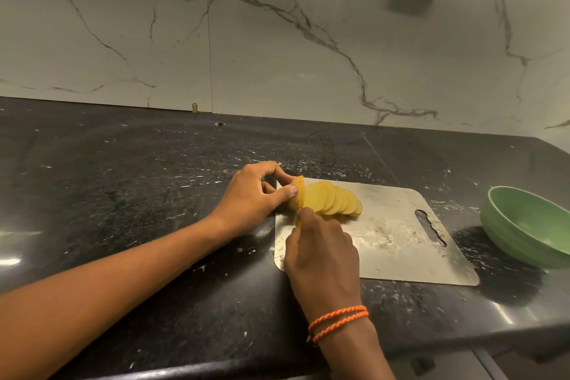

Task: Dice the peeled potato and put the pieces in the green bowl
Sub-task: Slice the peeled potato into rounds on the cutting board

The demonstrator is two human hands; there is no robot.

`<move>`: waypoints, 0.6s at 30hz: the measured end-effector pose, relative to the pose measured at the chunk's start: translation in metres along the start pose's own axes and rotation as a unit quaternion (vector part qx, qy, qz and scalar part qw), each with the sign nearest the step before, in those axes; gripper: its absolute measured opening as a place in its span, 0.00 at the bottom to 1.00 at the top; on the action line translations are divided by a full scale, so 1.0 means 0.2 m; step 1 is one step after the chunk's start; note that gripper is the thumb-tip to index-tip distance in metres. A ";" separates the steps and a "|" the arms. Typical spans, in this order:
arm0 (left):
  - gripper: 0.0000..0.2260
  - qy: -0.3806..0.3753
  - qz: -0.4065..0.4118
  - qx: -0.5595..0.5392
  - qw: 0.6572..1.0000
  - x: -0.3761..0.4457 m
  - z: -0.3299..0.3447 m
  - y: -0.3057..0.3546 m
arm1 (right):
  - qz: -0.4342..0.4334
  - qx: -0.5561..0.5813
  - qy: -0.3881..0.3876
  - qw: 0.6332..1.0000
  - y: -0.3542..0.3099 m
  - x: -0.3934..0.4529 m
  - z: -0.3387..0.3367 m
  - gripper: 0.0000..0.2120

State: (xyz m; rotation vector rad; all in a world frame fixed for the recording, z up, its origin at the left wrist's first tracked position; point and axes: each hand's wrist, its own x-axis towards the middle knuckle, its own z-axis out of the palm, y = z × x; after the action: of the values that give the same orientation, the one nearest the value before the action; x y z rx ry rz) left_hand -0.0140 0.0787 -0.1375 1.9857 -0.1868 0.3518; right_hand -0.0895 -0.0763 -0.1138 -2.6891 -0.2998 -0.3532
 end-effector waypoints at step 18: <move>0.17 -0.054 0.019 0.020 0.998 -0.01 -0.04 0.01 | 0.052 0.206 0.068 0.975 0.16 0.01 -0.03 0.10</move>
State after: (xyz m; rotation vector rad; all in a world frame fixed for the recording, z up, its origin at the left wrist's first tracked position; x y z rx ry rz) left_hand -0.0184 0.0849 -0.1325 2.0450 -0.2870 0.2749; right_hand -0.0793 -0.1076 -0.1200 -2.2505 -0.1681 -0.3924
